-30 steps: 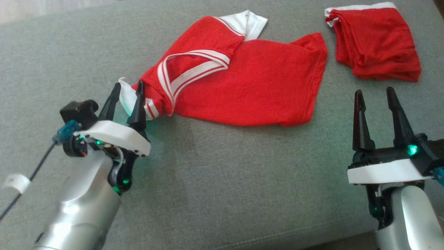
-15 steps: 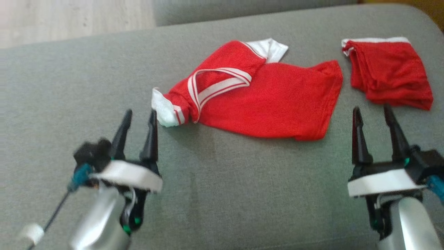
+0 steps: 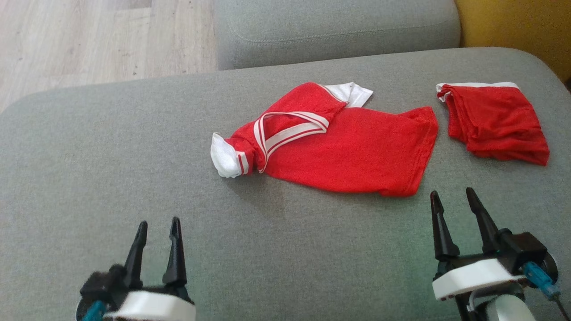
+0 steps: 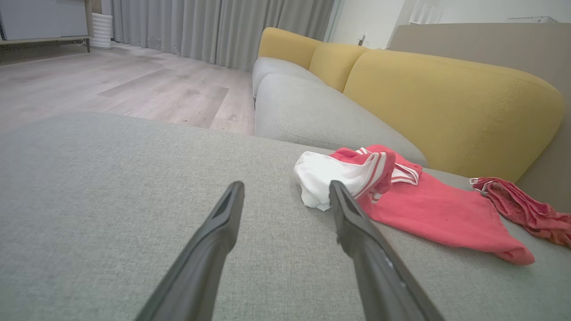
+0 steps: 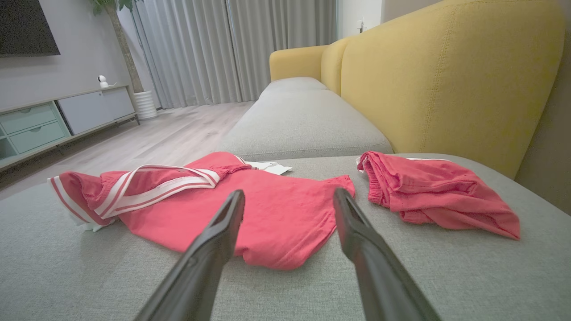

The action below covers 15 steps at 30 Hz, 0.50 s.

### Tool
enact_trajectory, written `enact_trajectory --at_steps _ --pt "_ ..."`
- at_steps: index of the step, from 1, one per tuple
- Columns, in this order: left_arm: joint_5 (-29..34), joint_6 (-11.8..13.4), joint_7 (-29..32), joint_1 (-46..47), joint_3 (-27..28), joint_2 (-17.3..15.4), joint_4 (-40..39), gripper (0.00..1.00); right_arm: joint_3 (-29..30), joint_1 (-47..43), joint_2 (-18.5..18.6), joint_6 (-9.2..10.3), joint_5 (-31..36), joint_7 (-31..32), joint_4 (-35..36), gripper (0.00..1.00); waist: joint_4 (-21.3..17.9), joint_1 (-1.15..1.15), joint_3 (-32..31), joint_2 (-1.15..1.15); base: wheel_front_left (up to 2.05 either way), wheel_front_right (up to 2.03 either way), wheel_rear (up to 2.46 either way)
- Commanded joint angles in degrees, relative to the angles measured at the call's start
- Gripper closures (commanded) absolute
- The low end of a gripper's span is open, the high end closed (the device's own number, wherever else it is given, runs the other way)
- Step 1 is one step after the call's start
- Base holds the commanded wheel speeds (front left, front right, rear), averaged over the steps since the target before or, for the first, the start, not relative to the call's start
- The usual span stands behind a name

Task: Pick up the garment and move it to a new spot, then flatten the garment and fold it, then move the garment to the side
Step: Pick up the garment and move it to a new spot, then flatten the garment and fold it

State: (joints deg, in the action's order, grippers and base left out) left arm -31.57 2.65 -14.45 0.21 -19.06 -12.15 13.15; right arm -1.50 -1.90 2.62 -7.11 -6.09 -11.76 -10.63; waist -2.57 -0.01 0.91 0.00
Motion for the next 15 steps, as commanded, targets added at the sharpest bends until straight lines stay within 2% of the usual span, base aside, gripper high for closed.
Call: enact_trajectory --at_steps 1,5,15 --pt "0.68 0.53 -0.54 1.11 2.45 -0.04 -2.40 0.00 -1.57 1.49 0.26 -0.37 -0.47 -0.40 1.55 0.00 -0.08 0.01 -0.17 0.00 0.00 0.00 0.00" --pt "1.62 0.94 -0.54 -1.75 3.52 0.80 -4.19 0.00 -2.00 1.34 0.26 -0.37 -1.39 -0.98 -0.06 0.00 0.09 0.01 -0.82 0.00 0.00 0.00 0.00" --pt "2.32 0.23 -0.54 -2.23 3.49 1.37 -3.71 0.00 -2.36 1.80 0.26 -0.37 -0.79 -1.76 -2.81 0.00 0.55 0.01 -1.33 0.00 0.00 0.00 0.00"
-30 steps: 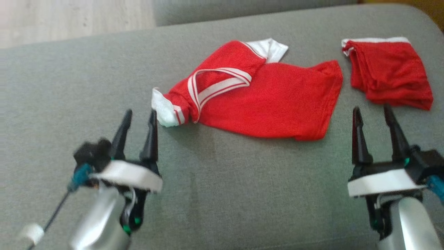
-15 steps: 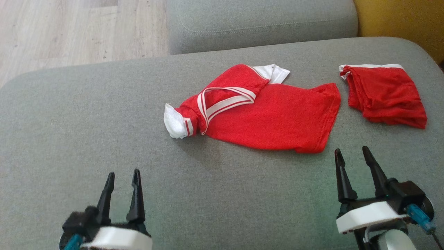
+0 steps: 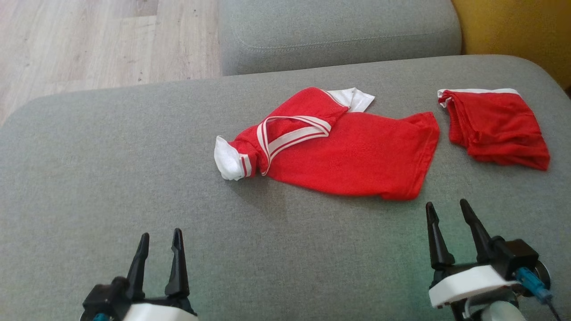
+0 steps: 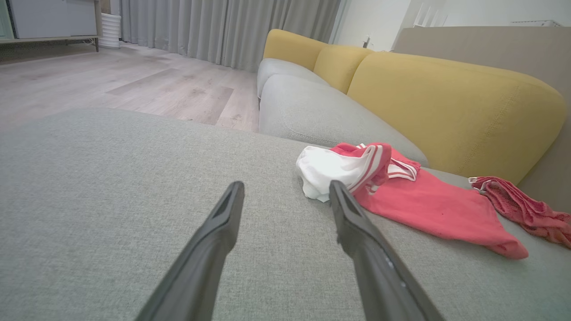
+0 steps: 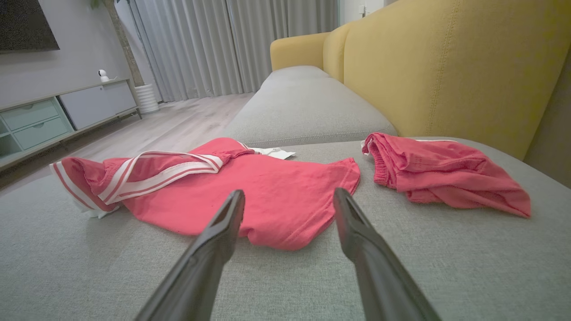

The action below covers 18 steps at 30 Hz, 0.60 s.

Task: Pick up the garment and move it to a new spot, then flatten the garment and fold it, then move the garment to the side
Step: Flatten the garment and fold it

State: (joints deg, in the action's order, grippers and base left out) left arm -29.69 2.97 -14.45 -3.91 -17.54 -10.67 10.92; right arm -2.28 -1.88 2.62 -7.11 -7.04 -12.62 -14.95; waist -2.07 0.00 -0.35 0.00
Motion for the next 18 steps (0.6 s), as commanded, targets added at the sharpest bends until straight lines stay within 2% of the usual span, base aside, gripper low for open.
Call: enact_trajectory --at_steps 1,18 --pt "0.48 -0.13 -0.54 1.86 1.92 -0.09 -1.36 0.00 -1.64 1.80 0.26 -0.37 0.21 -0.95 1.38 0.00 0.08 0.00 -0.13 0.00 0.00 0.00 0.00" --pt "0.50 0.08 -0.54 1.60 1.37 -0.11 -0.56 0.00 -2.51 1.58 0.26 -0.37 0.05 -1.39 0.50 0.00 0.20 0.00 -0.63 0.00 0.00 0.00 0.00"
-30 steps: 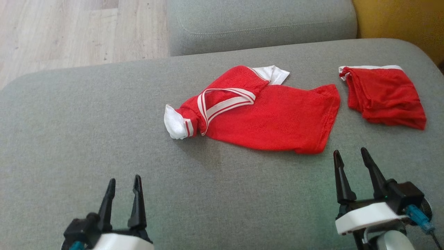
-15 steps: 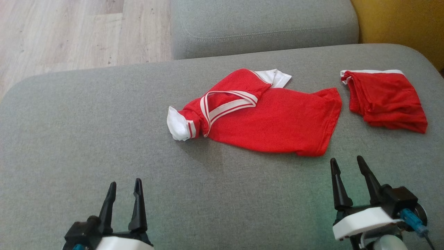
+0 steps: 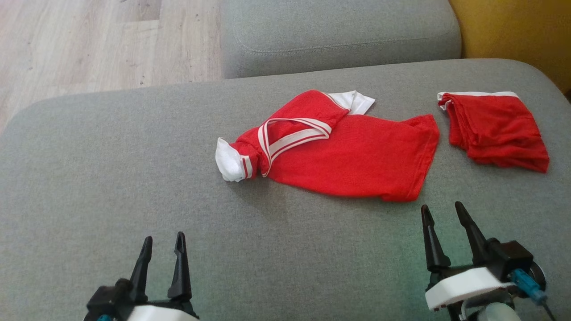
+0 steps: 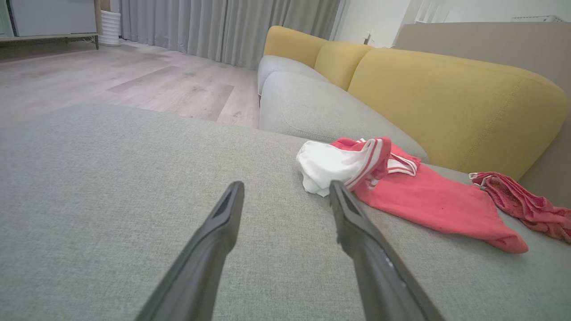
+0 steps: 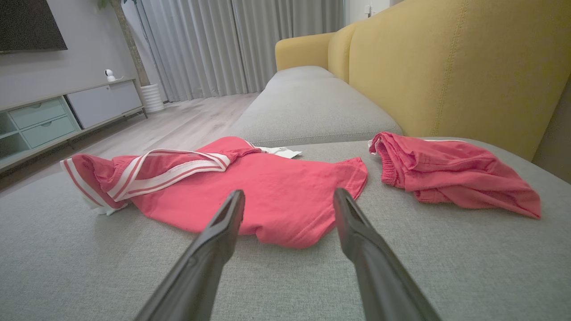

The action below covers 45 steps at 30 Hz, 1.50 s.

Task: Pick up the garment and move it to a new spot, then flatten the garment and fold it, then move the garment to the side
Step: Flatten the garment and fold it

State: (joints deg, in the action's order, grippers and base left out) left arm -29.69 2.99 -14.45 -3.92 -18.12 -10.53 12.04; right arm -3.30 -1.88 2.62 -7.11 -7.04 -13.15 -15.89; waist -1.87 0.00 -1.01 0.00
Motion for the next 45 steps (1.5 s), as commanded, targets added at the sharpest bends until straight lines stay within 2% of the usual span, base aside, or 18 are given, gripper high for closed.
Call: enact_trajectory --at_steps 1,8,13,20,25,31,37,38,40,45 --pt "0.51 0.09 -0.54 1.65 1.94 -0.31 -1.76 0.00 -1.49 1.60 0.26 -0.37 0.04 -0.88 1.47 0.00 -0.04 0.00 0.09 0.00 0.00 0.00 0.00" --pt "1.66 -0.38 0.23 4.01 0.31 -0.59 -3.33 0.00 -1.25 1.87 0.26 -0.37 0.19 -0.97 2.03 0.00 -0.19 0.00 1.24 0.00 0.00 0.00 0.00" --pt "3.80 -2.97 2.62 10.43 -3.96 0.32 -2.97 0.00 -1.12 2.98 0.26 -0.37 0.44 -1.03 2.84 0.00 -0.41 0.00 3.58 0.00 0.00 0.00 0.00" --pt "8.55 -4.66 6.78 22.02 -8.27 0.61 3.59 0.00 -2.51 5.16 0.26 -0.37 0.30 -1.08 3.16 0.00 -2.57 0.00 7.63 0.00 0.00 0.00 0.00" --pt "11.36 -4.60 9.05 27.47 -10.06 0.21 9.80 0.00 -2.17 6.46 0.26 -0.37 0.18 -1.22 2.86 0.00 -4.49 0.00 10.26 0.00 0.00 0.00 0.00" --pt "11.75 -2.37 7.22 31.44 -8.66 0.89 14.99 0.00 -2.03 7.53 0.26 -0.37 -0.05 -1.49 2.29 0.00 -5.91 0.00 11.87 0.00 0.00 0.00 0.00" --pt "11.63 -2.27 6.29 33.72 -8.56 1.33 18.74 0.00 -2.28 8.21 0.26 -0.37 -0.38 -1.65 1.78 0.00 -6.51 0.00 12.30 0.00 0.00 0.00 0.00" --pt "11.65 -2.34 6.27 34.09 -8.66 1.40 19.42 0.07 -2.30 8.30 0.26 -0.37 -0.43 -1.68 1.68 0.00 -6.60 0.00 12.30 0.00 0.00 0.00 0.00" --pt "11.62 -2.59 6.24 34.67 -8.97 1.64 20.54 1.00 -2.23 8.37 0.26 -0.37 -0.52 -1.72 1.51 0.00 -6.69 0.00 12.23 0.00 0.00 0.00 0.00" --pt "10.65 -4.08 5.97 35.02 -9.93 3.00 21.50 1.00 -1.36 8.13 0.26 -0.37 -0.45 -1.79 1.11 0.00 -5.87 0.00 11.28 0.00 0.00 0.00 0.00"
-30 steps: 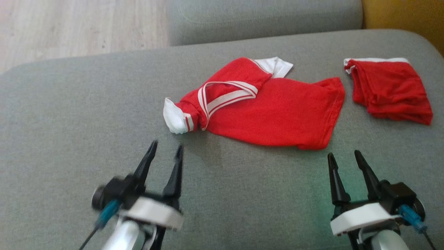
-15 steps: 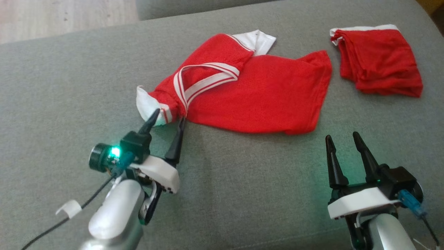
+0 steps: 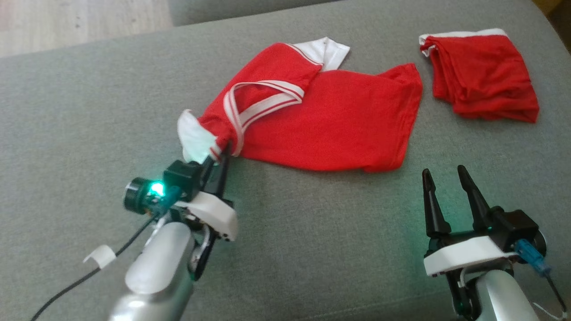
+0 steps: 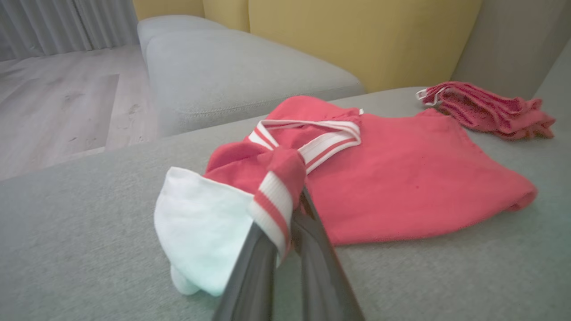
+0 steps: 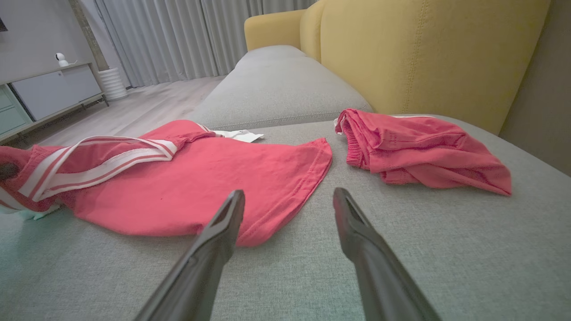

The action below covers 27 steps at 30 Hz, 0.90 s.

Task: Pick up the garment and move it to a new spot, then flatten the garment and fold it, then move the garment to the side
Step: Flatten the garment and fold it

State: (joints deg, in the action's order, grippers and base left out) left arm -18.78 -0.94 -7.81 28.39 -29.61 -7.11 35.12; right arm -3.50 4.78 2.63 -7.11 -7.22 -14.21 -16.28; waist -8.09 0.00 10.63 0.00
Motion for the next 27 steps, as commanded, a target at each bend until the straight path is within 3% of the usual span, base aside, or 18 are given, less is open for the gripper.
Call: enact_trajectory --at_steps 1,7,11,17,18,21,24,27 --pt "-0.33 -0.30 -0.99 2.74 1.28 -0.04 -1.94 1.00 -1.06 1.36 0.25 -0.37 -0.28 -0.74 1.41 0.00 0.65 0.00 -0.71 0.00 0.00 0.00 0.00" --pt "-0.75 -0.14 -3.01 1.05 -0.18 1.54 -7.47 1.00 -0.90 0.64 0.25 -0.37 -0.44 -0.77 1.00 0.00 3.09 0.00 -3.54 0.00 0.00 0.00 0.00" --pt "-0.52 1.28 -3.09 -1.92 -0.89 1.44 -14.52 1.00 -0.36 -0.29 0.25 -0.37 -0.31 -0.77 0.74 0.00 5.10 0.00 -5.57 0.00 0.00 0.00 0.00" --pt "-2.13 3.77 1.33 -9.40 -1.90 0.74 -31.98 1.00 0.67 -1.47 0.25 -0.37 -0.04 -0.78 1.04 0.00 7.55 0.00 -7.03 0.00 0.00 0.00 0.00" --pt "-2.50 4.93 3.40 -12.05 -2.04 -0.10 -37.67 1.00 0.65 -1.55 0.25 -0.37 0.03 -0.78 1.21 0.00 7.87 0.00 -6.87 0.00 0.00 0.00 0.00" --pt "-2.79 6.77 5.43 -14.94 -1.78 -0.99 -44.93 1.00 0.32 -1.35 0.25 -0.37 0.05 -0.78 1.60 0.00 7.89 0.00 -6.06 0.00 0.00 0.00 0.00" --pt "-3.82 8.21 7.00 -16.57 -0.68 -1.47 -48.02 1.00 0.27 -1.02 0.25 -0.37 0.29 -0.78 1.70 0.00 7.60 0.00 -4.98 0.00 0.00 0.00 0.00" --pt "-7.82 9.44 6.83 -17.70 2.81 -0.62 -45.74 1.00 0.04 -0.47 0.25 -0.37 0.43 -0.78 1.76 0.00 6.82 0.00 -3.78 0.00 0.00 0.00 0.00"
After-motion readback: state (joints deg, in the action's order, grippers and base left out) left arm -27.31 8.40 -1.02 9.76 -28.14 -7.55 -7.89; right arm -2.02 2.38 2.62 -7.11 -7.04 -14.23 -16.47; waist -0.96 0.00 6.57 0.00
